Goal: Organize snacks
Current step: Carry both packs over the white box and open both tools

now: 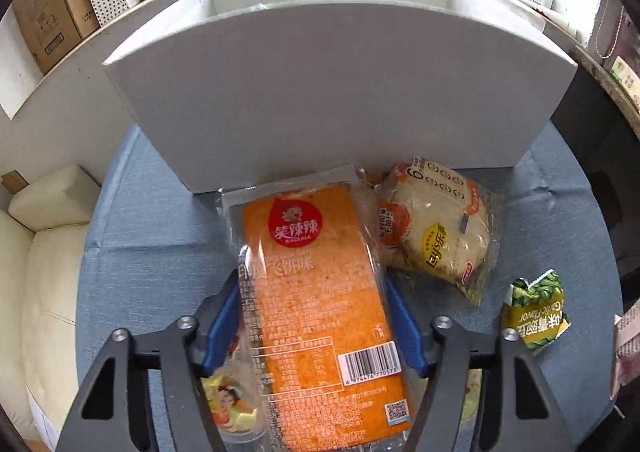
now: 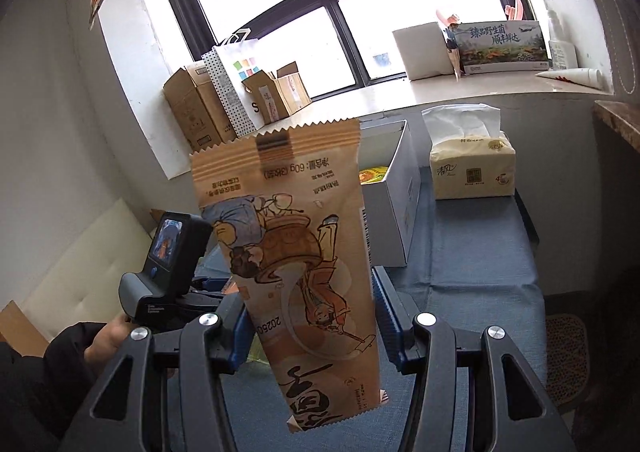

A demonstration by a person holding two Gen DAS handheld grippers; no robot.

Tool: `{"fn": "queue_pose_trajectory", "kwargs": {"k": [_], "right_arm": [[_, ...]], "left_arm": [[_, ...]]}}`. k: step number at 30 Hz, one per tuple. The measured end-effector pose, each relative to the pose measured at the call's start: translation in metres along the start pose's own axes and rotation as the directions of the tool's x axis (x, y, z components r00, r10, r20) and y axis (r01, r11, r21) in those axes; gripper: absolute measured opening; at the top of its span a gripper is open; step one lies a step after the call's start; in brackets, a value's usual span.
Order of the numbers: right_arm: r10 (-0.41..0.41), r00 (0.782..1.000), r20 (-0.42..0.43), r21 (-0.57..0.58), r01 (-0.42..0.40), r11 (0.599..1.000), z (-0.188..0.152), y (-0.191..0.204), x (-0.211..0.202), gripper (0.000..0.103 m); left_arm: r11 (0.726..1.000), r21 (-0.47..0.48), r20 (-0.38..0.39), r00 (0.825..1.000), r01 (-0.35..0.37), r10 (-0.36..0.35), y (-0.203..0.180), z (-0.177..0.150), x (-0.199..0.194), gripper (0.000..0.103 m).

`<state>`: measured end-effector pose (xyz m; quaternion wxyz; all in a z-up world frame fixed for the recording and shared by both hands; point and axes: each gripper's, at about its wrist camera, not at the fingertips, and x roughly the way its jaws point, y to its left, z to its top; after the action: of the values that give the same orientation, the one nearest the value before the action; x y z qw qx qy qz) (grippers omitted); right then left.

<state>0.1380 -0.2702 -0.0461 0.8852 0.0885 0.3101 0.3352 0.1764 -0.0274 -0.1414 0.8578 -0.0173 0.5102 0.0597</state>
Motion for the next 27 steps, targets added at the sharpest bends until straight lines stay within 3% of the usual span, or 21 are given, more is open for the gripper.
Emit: {"fn": "queue_pose_trajectory", "kwargs": {"k": [6,13,19,27], "right_arm": [[0.011,1.000,0.004,0.000,-0.011,1.000,-0.004,0.007,0.001,0.057],[0.061,0.998,0.024,0.044,-0.062,0.997,0.001,0.016,0.004,0.057],[0.096,0.994,0.054,0.047,-0.098,0.994,0.031,0.029,0.014,0.057],[0.118,0.986,0.115,0.051,-0.125,0.991,0.112,0.031,0.038,0.057]], "left_arm": [[0.993,-0.029,0.097,0.989,0.114,-0.111,0.018,-0.008,-0.043,0.067],[0.977,-0.010,0.235,0.950,0.215,-0.207,0.039,-0.007,-0.109,0.067],[0.971,0.036,0.318,0.919,0.234,-0.233,0.044,0.029,-0.152,0.067],[0.973,0.076,0.390,0.891,0.219,-0.232,0.043,0.109,-0.161,0.067]]}}
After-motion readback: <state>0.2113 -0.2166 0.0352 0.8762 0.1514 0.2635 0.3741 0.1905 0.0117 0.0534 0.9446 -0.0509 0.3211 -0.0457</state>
